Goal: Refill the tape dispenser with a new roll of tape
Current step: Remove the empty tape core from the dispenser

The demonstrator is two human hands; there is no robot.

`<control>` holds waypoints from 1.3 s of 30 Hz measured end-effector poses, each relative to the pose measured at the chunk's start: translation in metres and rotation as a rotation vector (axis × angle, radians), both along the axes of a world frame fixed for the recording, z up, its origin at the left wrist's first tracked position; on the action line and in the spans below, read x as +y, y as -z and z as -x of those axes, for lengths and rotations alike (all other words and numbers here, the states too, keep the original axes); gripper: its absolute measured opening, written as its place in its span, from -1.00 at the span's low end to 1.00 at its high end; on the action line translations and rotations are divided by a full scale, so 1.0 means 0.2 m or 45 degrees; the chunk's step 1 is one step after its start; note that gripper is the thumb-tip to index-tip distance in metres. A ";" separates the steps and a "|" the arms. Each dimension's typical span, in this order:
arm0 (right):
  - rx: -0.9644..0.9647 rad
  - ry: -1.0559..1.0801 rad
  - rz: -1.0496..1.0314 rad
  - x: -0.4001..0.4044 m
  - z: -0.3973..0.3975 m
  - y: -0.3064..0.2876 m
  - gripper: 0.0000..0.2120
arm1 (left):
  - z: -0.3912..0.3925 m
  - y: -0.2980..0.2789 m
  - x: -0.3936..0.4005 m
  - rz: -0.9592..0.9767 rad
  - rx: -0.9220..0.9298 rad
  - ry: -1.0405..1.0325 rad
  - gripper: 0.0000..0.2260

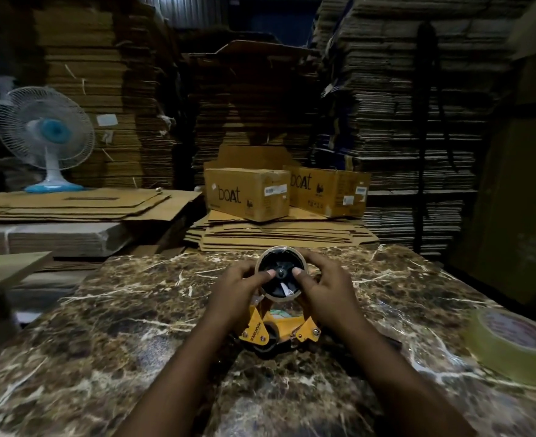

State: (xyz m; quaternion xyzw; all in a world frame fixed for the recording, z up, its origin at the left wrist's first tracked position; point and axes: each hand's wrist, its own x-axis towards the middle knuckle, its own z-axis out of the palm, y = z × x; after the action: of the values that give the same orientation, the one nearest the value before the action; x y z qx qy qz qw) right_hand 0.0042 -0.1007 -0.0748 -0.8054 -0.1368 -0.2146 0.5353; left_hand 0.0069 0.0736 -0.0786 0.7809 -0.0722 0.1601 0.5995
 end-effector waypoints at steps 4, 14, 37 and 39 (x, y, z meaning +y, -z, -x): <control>-0.065 0.012 0.044 0.02 0.04 -0.01 -0.48 | 0.03 0.00 0.01 0.030 -0.009 -0.005 -0.64; -0.036 0.158 0.136 0.02 0.03 -0.01 -0.58 | 0.04 -0.01 0.00 0.014 -0.075 -0.098 -0.80; 0.400 -0.187 -0.140 -0.04 0.02 -0.03 -0.83 | 0.05 -0.06 0.03 0.017 0.359 -0.217 -0.14; 0.462 -0.216 -0.139 -0.03 0.02 -0.02 -0.81 | 0.05 -0.05 0.04 0.005 0.406 -0.218 -0.14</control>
State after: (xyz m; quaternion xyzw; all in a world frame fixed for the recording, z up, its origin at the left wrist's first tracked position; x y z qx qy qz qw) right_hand 0.0007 -0.1074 -0.0708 -0.7862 -0.0937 -0.0271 0.6102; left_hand -0.0030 0.0808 -0.0680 0.7986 0.0908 0.0846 0.5889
